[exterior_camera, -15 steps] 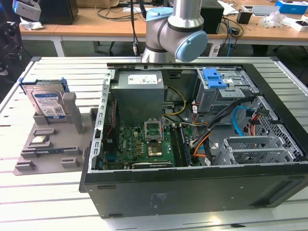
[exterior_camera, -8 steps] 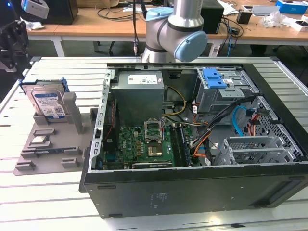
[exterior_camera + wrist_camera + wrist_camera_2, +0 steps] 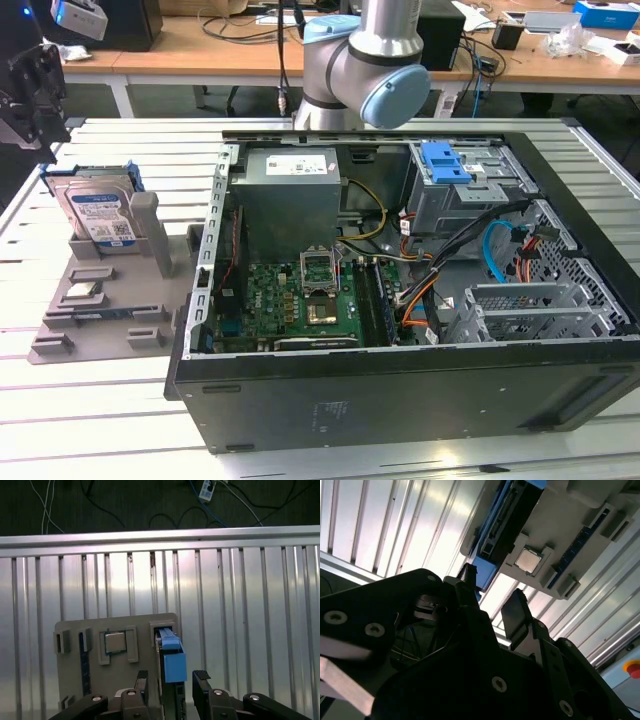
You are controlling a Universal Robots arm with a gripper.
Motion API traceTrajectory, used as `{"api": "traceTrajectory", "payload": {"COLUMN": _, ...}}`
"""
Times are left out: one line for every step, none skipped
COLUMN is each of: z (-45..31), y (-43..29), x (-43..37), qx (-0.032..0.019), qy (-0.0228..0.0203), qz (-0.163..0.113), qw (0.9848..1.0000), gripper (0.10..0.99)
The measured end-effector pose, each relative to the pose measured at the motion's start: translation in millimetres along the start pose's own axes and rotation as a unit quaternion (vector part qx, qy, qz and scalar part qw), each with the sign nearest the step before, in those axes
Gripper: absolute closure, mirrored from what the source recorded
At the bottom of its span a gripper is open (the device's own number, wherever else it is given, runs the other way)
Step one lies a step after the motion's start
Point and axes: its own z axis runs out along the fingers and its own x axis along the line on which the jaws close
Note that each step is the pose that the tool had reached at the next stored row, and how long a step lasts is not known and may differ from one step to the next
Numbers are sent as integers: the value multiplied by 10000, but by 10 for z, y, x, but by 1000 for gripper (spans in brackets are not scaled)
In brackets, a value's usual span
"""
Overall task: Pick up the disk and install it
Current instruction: 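Pick up the disk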
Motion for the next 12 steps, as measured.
{"api": "traceTrajectory", "payload": {"z": 6, "y": 0, "x": 0, "qx": 0, "qy": 0, "qz": 0, "qw": 10000, "gripper": 604}}
{"api": "traceTrajectory", "payload": {"z": 16, "y": -1, "x": 0, "qx": 0, "qy": 0, "qz": 0, "qw": 10000, "gripper": 604}}
{"api": "traceTrajectory", "payload": {"z": 21, "y": -1, "x": 0, "qx": 0, "qy": 0, "qz": 0, "qw": 10000, "gripper": 604}}
{"api": "traceTrajectory", "payload": {"z": 26, "y": -2, "x": 0, "qx": 0, "qy": 0, "qz": 0, "qw": 10000, "gripper": 604}}
{"api": "traceTrajectory", "payload": {"z": 30, "y": -2, "x": 0, "qx": -1, "qy": 0, "qz": 0, "qw": 10000, "gripper": 604}}
{"api": "traceTrajectory", "payload": {"z": 35, "y": -2, "x": 0, "qx": 0, "qy": 0, "qz": 0, "qw": 10000, "gripper": 604}}
{"api": "traceTrajectory", "payload": {"z": 39, "y": -2, "x": 0, "qx": 0, "qy": 0, "qz": 0, "qw": 10000, "gripper": 604}}
{"api": "traceTrajectory", "payload": {"z": 45, "y": -3, "x": 1, "qx": 0, "qy": 0, "qz": 0, "qw": 10000, "gripper": 604}}
{"api": "traceTrajectory", "payload": {"z": 49, "y": -3, "x": 1, "qx": 0, "qy": 0, "qz": 0, "qw": 10000, "gripper": 604}}
{"api": "traceTrajectory", "payload": {"z": 56, "y": -3, "x": 1, "qx": 0, "qy": 0, "qz": 0, "qw": 10000, "gripper": 604}}
{"api": "traceTrajectory", "payload": {"z": 64, "y": -4, "x": 1, "qx": 0, "qy": 0, "qz": 0, "qw": 10000, "gripper": 604}}
{"api": "traceTrajectory", "payload": {"z": 70, "y": -4, "x": 1, "qx": 0, "qy": 0, "qz": 0, "qw": 10000, "gripper": 604}}
